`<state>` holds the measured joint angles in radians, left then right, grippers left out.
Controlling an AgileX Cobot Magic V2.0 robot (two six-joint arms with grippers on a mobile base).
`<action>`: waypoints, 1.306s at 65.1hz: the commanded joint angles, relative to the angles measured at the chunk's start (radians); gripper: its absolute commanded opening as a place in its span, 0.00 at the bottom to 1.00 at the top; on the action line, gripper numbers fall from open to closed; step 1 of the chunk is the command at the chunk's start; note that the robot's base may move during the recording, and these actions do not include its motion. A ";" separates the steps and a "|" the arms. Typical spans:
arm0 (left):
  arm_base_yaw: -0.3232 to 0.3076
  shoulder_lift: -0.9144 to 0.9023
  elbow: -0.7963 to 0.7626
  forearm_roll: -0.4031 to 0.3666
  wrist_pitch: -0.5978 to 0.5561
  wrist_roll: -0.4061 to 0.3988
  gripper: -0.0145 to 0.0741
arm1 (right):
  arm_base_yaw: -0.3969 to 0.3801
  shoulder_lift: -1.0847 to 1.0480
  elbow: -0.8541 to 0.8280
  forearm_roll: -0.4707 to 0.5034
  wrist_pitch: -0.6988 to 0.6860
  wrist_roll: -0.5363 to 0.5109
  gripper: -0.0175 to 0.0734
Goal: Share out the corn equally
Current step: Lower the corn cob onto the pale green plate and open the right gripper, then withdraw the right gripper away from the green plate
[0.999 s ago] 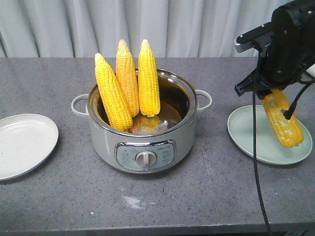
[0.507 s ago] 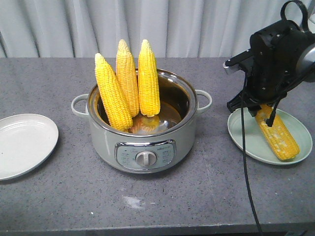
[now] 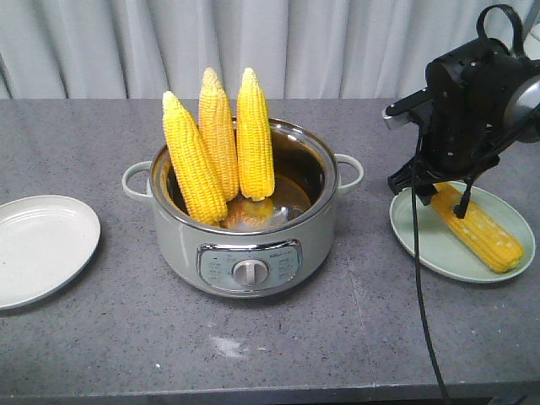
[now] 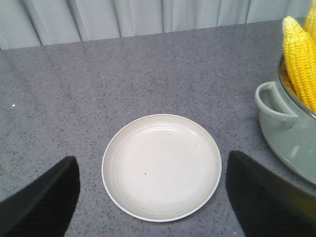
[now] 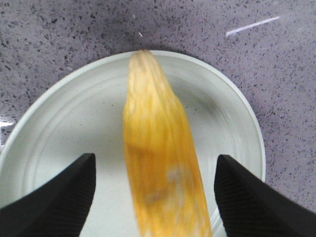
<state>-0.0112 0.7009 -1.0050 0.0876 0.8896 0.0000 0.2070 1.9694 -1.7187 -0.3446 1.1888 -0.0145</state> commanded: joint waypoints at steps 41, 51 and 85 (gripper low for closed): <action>0.001 0.008 -0.031 0.001 -0.060 -0.006 0.83 | -0.001 -0.675 0.434 0.338 -0.292 -0.019 0.75; 0.001 0.008 -0.031 0.001 -0.060 -0.006 0.83 | -0.001 -0.864 0.603 0.371 -0.324 -0.031 0.75; 0.001 0.008 -0.031 0.001 -0.060 -0.006 0.83 | -0.001 -1.290 0.824 0.379 -0.312 -0.030 0.75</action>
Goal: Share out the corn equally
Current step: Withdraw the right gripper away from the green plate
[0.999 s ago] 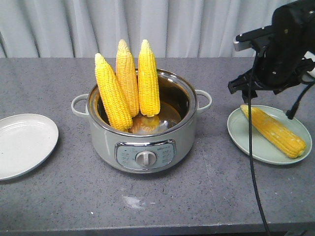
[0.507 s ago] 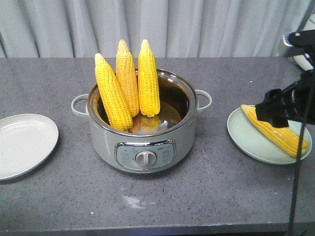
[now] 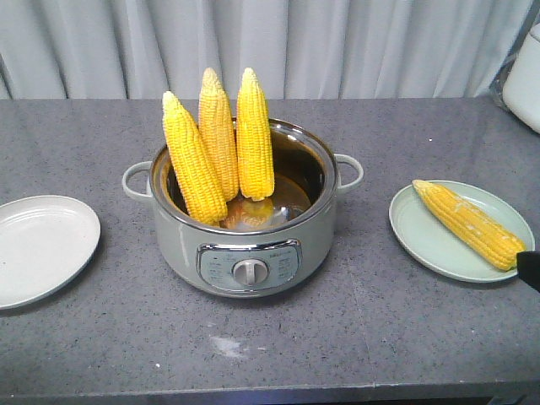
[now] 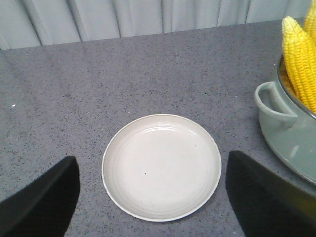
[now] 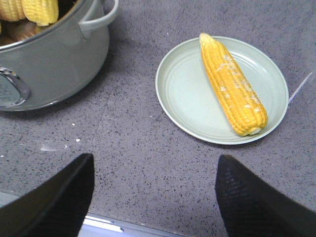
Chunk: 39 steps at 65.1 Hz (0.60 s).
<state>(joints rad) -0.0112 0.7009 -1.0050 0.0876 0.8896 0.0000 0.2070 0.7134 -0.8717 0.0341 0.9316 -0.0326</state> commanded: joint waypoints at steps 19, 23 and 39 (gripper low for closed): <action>0.001 0.008 -0.031 0.000 -0.062 -0.007 0.83 | -0.001 -0.080 -0.023 0.001 -0.045 -0.005 0.75; 0.001 0.008 -0.031 0.000 -0.065 -0.007 0.83 | -0.001 -0.080 -0.023 0.001 -0.045 -0.005 0.75; 0.001 0.010 -0.031 -0.039 -0.078 -0.067 0.83 | -0.001 -0.080 -0.023 0.001 -0.046 -0.005 0.75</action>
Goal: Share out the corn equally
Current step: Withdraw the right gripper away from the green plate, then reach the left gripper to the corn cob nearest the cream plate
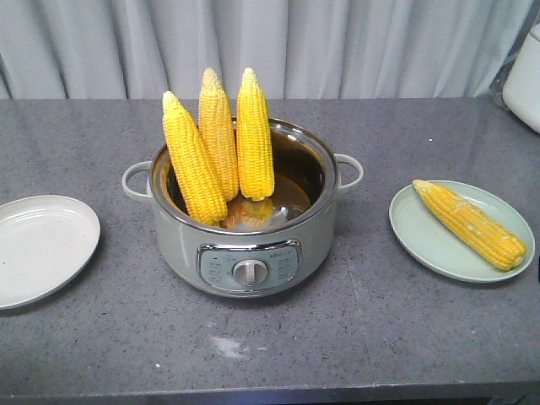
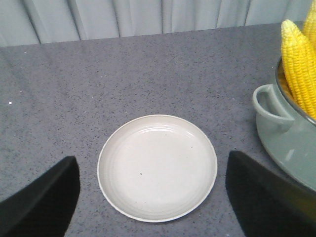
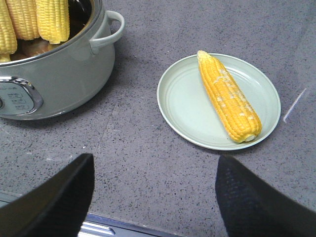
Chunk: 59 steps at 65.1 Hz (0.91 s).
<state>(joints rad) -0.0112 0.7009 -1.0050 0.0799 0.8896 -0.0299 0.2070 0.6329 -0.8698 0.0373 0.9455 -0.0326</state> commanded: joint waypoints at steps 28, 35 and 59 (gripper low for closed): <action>-0.133 0.230 -0.054 -0.457 -0.086 0.367 0.83 | -0.001 0.001 -0.025 -0.003 -0.061 -0.005 0.75; -0.140 0.317 -0.126 -0.514 -0.066 0.418 0.85 | -0.001 0.001 -0.025 -0.003 -0.061 -0.005 0.75; -0.140 0.624 -0.376 -0.705 -0.054 0.532 0.85 | -0.001 0.001 -0.025 -0.003 -0.061 -0.005 0.75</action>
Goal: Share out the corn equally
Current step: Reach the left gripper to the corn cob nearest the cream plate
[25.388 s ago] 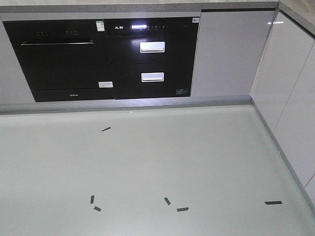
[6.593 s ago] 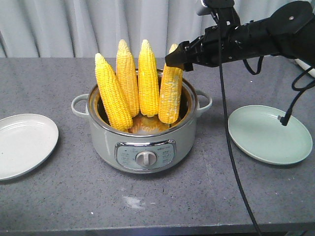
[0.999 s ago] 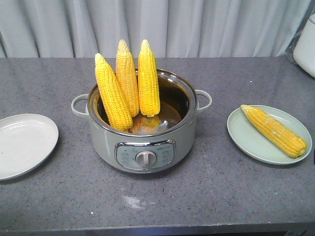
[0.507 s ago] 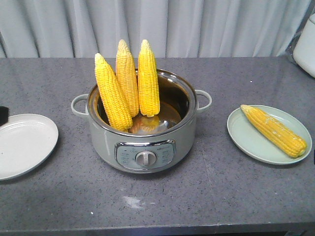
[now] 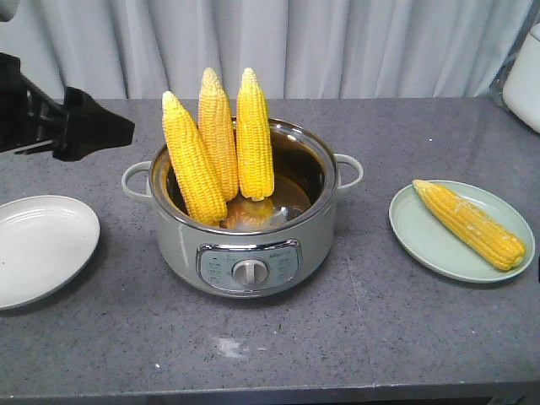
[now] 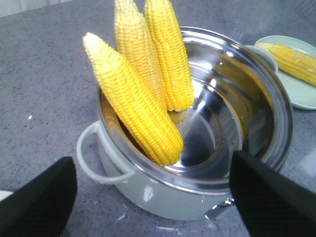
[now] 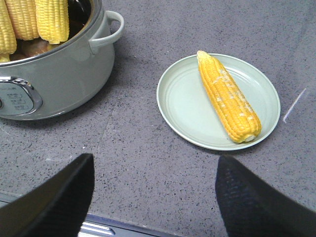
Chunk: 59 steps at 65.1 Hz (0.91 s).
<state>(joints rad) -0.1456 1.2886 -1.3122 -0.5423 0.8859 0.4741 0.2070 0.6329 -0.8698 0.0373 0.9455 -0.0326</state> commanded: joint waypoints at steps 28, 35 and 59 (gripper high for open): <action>-0.006 0.296 -0.212 -0.140 -0.116 0.090 0.83 | -0.001 0.001 -0.025 -0.003 -0.061 -0.005 0.75; -0.006 0.349 -0.244 -0.156 -0.116 0.091 0.83 | -0.001 0.001 -0.025 -0.003 -0.061 -0.005 0.75; -0.065 0.491 -0.362 -0.234 -0.120 0.176 0.83 | -0.001 0.001 -0.025 -0.003 -0.061 -0.005 0.75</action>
<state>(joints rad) -0.1822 1.8048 -1.6235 -0.7206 0.8063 0.6372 0.2070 0.6329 -0.8698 0.0373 0.9455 -0.0326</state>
